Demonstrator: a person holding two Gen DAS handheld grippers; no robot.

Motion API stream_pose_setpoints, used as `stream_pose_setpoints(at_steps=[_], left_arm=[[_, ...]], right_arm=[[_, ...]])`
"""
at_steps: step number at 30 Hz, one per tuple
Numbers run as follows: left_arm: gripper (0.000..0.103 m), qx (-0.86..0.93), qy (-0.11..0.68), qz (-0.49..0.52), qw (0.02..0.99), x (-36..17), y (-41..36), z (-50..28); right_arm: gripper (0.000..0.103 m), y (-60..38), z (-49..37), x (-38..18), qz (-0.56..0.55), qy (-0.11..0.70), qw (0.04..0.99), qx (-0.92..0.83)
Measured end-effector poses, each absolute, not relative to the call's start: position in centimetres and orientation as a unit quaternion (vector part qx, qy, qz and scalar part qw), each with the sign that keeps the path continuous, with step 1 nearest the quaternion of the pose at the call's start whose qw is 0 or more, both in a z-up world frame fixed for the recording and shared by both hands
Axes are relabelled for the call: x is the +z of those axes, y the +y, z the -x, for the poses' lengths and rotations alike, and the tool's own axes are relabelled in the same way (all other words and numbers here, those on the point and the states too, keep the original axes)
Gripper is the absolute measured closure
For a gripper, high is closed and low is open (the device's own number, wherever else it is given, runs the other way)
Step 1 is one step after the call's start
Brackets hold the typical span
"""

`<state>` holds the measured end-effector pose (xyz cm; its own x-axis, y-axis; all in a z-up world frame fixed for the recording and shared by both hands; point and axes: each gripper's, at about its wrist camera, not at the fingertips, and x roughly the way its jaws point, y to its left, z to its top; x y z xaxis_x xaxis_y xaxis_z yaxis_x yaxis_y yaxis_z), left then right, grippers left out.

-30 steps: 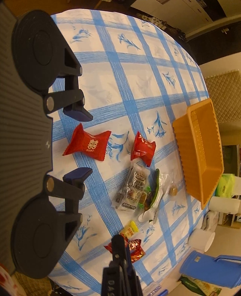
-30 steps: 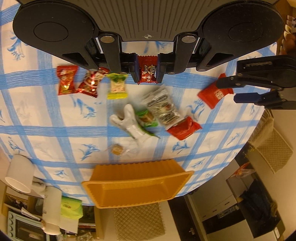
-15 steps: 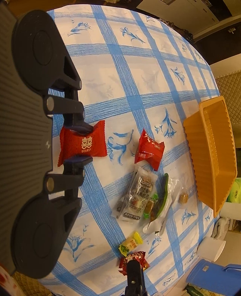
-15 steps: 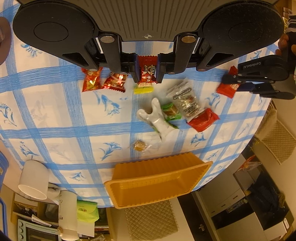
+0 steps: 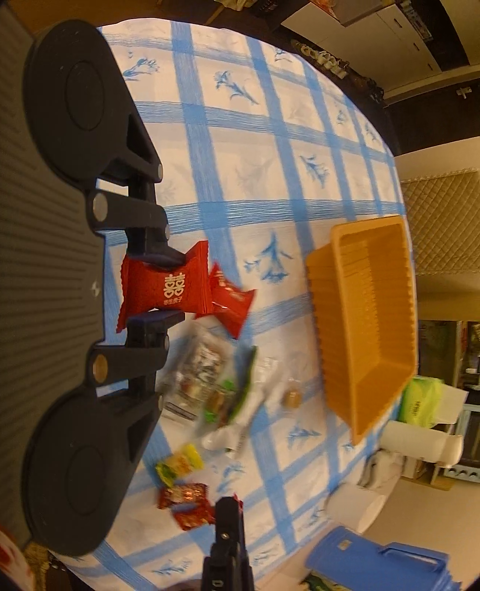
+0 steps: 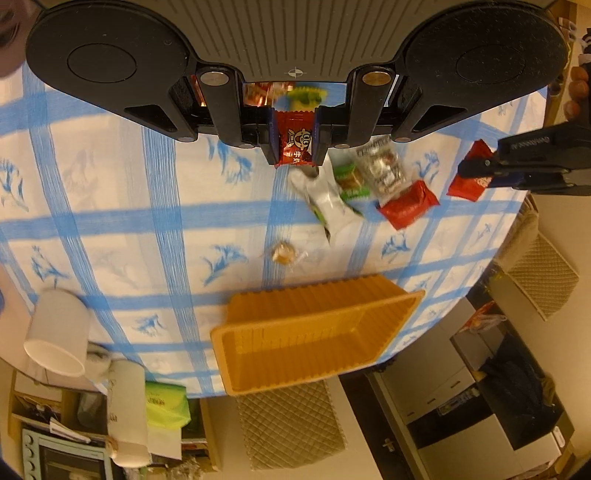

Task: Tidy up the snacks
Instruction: 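Carry both red candies over the orange basket with both tools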

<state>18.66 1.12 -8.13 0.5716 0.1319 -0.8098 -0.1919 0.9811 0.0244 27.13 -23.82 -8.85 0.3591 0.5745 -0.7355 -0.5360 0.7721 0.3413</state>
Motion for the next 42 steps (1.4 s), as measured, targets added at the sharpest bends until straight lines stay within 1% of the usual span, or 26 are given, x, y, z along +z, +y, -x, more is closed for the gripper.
stream_pose_setpoints(at_steps=[7,14,24,33,42], left_arm=[[0.080,0.093,0.424,0.043,0.900,-5.4,0.9,-21.1],[0.080,0.087,0.402,0.042,0.911,-3.5,1.4,-25.1],[0.080,0.066,0.386,0.036,0.920,-2.3,3.0,-32.4],[0.080,0.050,0.390,0.031,0.919,-2.8,4.8,-38.2],[0.080,0.040,0.411,0.040,0.910,-4.8,5.9,-41.7]], right_arm=[[0.085,-23.3,-30.2,-7.0,-0.026,0.430,0.830,0.355],[0.085,-22.1,-34.0,-4.6,-0.045,0.397,0.842,0.363],[0.085,-19.2,-39.3,-2.7,-0.071,0.369,0.855,0.357],[0.085,-15.9,-43.9,-3.7,-0.078,0.376,0.859,0.339],[0.085,-14.0,-46.8,-6.8,-0.066,0.408,0.855,0.314]])
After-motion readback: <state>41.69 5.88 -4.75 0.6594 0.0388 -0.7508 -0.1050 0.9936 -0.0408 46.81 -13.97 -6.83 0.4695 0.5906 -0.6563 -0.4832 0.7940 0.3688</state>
